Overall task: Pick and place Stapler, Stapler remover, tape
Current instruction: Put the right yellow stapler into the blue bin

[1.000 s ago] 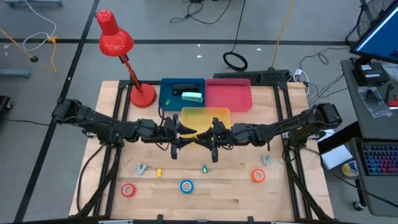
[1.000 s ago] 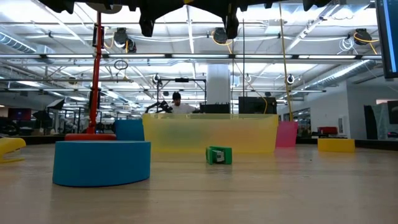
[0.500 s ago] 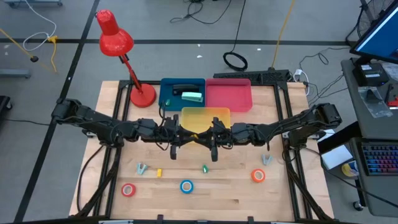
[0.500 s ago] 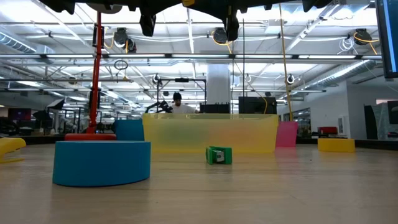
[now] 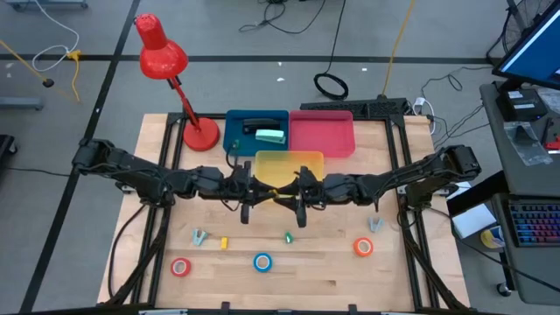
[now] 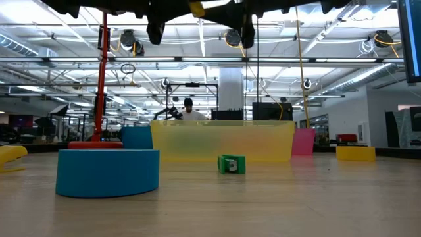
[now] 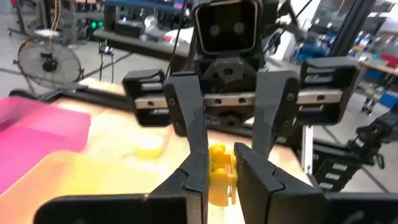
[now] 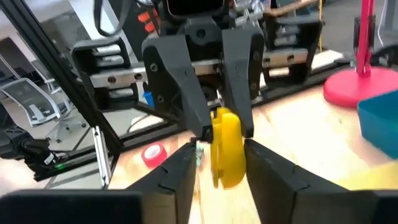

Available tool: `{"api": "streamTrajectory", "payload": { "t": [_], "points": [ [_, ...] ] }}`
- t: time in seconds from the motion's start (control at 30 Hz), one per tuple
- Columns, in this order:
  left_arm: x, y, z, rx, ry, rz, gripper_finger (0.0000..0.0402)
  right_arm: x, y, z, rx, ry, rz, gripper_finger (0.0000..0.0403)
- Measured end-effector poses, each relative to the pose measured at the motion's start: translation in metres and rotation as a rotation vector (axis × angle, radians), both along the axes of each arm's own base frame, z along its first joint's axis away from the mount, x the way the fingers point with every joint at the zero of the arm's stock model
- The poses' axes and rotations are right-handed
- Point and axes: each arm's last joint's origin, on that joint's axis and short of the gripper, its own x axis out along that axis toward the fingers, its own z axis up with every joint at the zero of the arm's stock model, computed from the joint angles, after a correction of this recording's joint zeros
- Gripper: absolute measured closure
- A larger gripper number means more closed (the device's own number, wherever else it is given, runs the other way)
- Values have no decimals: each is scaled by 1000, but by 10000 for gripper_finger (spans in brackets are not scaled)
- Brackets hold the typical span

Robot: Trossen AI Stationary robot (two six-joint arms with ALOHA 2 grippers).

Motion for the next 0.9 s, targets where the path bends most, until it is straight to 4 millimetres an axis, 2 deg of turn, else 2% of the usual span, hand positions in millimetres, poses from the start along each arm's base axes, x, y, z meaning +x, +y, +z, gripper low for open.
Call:
{"api": "streamTrajectory", "payload": {
  "t": [0.33, 0.53, 0.67, 0.8, 0.9],
  "points": [
    [-17, 6, 8, 44, 67, 97, 339, -1, 0, -5, -2, 60, 1, 214],
    [-29, 27, 10, 163, 162, 289, 347, -1, -2, -6, -10, 62, -4, 207],
    [-31, 58, -1, 248, 295, 441, 341, -1, -4, -6, -10, 62, -9, 208],
    [-36, 105, -16, 250, 436, 609, 334, 0, -7, -6, -8, 63, -19, 205],
    [-40, 142, -28, 209, 499, 663, 332, 1, -12, -6, -7, 63, -33, 204]
  ]
}}
